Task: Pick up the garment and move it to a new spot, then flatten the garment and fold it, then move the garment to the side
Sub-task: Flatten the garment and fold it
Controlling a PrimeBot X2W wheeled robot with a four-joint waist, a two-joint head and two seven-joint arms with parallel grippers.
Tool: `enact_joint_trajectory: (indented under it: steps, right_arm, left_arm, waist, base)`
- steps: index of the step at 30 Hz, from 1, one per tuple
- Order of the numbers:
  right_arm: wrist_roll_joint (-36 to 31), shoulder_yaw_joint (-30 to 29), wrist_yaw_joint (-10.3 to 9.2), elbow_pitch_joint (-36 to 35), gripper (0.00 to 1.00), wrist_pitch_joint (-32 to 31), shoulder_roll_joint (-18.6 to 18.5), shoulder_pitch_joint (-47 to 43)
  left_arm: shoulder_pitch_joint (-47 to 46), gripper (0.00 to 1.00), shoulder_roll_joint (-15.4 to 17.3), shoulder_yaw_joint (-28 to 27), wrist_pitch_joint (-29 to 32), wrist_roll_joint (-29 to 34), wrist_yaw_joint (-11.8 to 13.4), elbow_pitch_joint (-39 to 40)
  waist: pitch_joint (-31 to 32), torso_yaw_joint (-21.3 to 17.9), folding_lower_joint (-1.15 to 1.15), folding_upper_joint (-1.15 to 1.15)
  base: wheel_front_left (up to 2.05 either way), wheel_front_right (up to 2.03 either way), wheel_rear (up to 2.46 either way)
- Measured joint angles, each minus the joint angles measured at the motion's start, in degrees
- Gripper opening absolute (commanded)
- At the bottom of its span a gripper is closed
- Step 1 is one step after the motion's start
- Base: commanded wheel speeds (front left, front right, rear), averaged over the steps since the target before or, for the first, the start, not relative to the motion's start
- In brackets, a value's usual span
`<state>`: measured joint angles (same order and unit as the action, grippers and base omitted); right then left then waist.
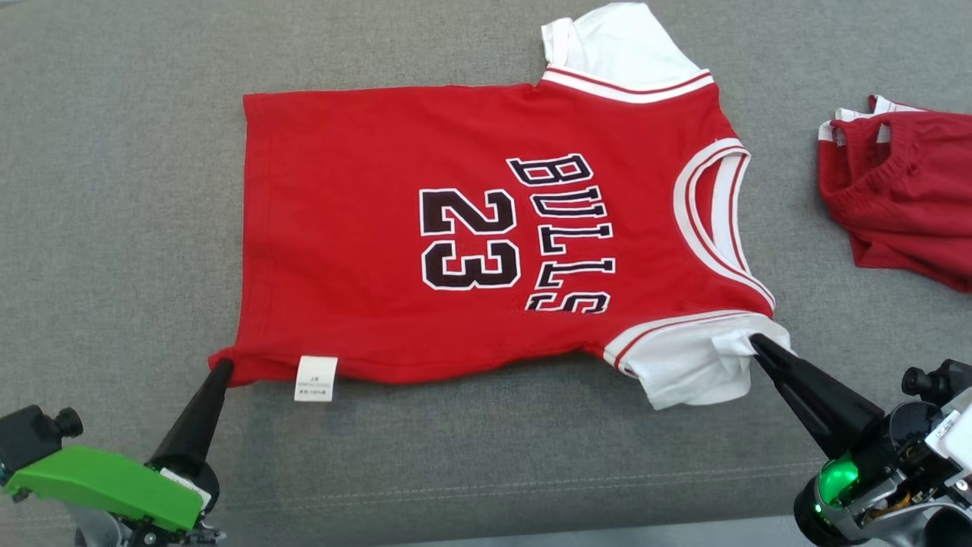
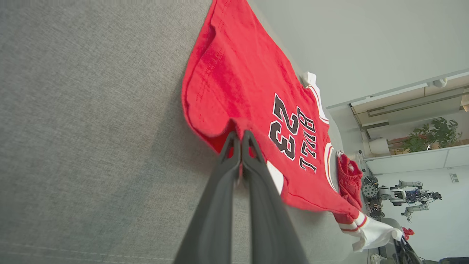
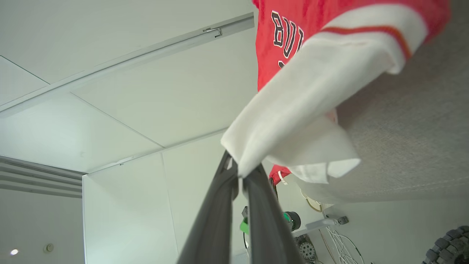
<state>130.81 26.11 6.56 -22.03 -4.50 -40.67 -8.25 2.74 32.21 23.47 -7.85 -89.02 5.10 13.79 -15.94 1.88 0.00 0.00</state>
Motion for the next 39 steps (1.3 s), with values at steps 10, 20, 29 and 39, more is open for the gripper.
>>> enact_joint_trajectory:
  steps: [10,20,29,39]
  right_arm:
    - [0.9,-1.4,-1.41,1.7,0.00,1.5,1.8,7.0]
    - [0.1,-0.3,-4.25,5.3,0.00,2.2,4.3,13.9]
    - [-0.5,0.8,-5.39,8.5,0.00,2.5,6.4,16.6]
    - [-1.3,1.9,-6.09,11.3,0.00,2.5,8.2,19.2]
  left_arm:
    - [-6.5,0.00,2.6,-0.3,4.3,0.5,0.7,-0.3]
    - [-13.3,0.00,2.6,1.3,8.4,0.5,1.3,-3.3]
    - [-16.8,0.00,1.0,2.3,9.9,0.5,1.5,-7.4]
    - [-21.6,0.00,0.7,3.1,11.4,1.1,1.7,-10.4]
  waist:
    - [-3.6,-0.3,0.00,0.00]
    - [-7.0,-0.7,0.00,0.00]
    - [-8.1,-1.0,0.00,0.00]
    - [-8.7,-1.1,0.00,0.00]
  base:
    - [0.00,0.00,0.00]
    - [0.00,0.00,0.00]
    - [0.00,0.00,0.00]
    - [0.00,0.00,0.00]
